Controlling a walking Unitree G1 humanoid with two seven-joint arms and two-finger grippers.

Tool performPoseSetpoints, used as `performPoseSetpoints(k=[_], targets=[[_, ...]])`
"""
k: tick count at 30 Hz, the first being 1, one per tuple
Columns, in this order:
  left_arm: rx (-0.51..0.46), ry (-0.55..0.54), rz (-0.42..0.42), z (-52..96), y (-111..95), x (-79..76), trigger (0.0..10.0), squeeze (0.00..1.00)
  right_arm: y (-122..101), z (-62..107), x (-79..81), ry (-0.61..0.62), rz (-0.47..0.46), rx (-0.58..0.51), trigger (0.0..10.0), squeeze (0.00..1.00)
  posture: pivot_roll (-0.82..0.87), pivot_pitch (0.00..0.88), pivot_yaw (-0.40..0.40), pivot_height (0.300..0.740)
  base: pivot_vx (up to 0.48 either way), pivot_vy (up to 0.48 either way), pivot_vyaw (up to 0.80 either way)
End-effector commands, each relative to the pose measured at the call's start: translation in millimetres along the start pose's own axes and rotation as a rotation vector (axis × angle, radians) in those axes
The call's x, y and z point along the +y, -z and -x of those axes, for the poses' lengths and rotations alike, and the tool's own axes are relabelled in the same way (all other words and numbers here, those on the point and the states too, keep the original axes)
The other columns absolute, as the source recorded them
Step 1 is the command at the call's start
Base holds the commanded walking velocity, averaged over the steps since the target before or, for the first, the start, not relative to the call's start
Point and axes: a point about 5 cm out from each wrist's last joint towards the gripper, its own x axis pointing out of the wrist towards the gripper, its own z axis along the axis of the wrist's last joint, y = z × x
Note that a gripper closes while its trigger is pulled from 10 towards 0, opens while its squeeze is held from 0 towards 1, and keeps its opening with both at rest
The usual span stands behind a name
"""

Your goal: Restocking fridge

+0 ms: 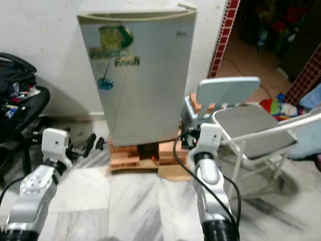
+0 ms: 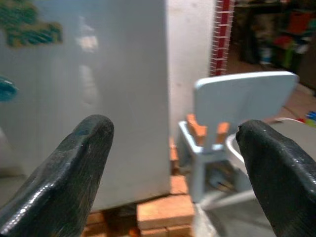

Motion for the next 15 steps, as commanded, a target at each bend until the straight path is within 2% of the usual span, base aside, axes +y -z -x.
performPoseSetpoints(k=[1, 5, 8, 9, 10, 11, 15], targets=[[-0.005, 0.012, -0.028, 4.3, -1.6, 2.4, 10.0, 0.0, -7.3, -0.1, 4.7, -0.017, -0.013, -0.02, 10.0, 0.0, 0.06, 0.0, -0.028, 0.74, 0.0, 0.48, -0.61], [-0.02, 0.026, -0.022, 3.3, -1.3, 2.5, 10.0, 0.0, -4.7, -2.0, 1.8, -0.015, -0.015, -0.011, 10.0, 0.0, 0.06, 0.0, -0.044, 0.74, 0.0, 0.457, -0.8], [-0.03, -0.006, -0.03, 0.8, -2.4, 10.7, 10.0, 0.0, -7.0, -6.3, 3.1, -0.022, -0.011, -0.021, 10.0, 0.0, 0.06, 0.0, -0.055, 0.74, 0.289, 0.385, -0.61], [-0.026, -0.04, -0.045, 1.2, -1.1, 18.4, 10.0, 0.0, -9.0, -8.0, 5.0, -0.035, -0.007, -0.029, 10.0, 0.0, 0.06, 0.0, -0.057, 0.74, 0.289, 0.386, -0.46], [-0.026, -0.04, -0.045, 1.2, -1.1, 18.4, 10.0, 0.0, -9.0, -8.0, 5.0, -0.035, -0.007, -0.029, 10.0, 0.0, 0.06, 0.0, -0.057, 0.74, 0.289, 0.386, -0.46], [-0.016, -0.067, -0.054, 3.3, -0.1, 24.5, 10.0, 0.0, -10.6, -8.7, 6.3, -0.042, -0.004, -0.03, 10.0, 0.0, 0.07, 0.0, -0.06, 0.74, 0.289, 0.382, 0.0], [0.003, -0.091, -0.083, 6.7, 2.4, 31.1, 10.0, 0.0, -11.0, -10.2, 7.9, -0.045, -0.005, -0.028, 10.0, 0.0, 0.07, 0.0, -0.059, 0.74, 0.303, 0.373, 0.0]])
